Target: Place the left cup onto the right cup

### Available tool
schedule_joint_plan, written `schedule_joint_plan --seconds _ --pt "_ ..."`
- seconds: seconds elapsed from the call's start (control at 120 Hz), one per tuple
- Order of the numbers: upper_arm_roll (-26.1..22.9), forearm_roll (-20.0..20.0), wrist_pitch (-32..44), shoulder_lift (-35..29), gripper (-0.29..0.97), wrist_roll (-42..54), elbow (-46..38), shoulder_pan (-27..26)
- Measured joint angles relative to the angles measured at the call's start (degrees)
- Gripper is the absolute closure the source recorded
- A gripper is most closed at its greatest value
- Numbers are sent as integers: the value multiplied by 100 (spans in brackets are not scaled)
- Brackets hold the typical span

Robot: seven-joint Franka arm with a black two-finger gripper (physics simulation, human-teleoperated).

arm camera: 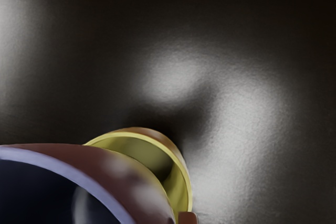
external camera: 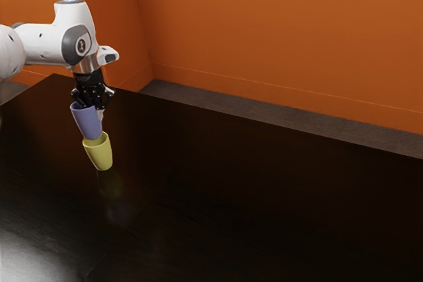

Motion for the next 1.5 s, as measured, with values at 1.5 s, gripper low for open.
schedule_joint_plan --seconds 1.5 --pt "-18 -54 189 182 78 8 -87 -17"
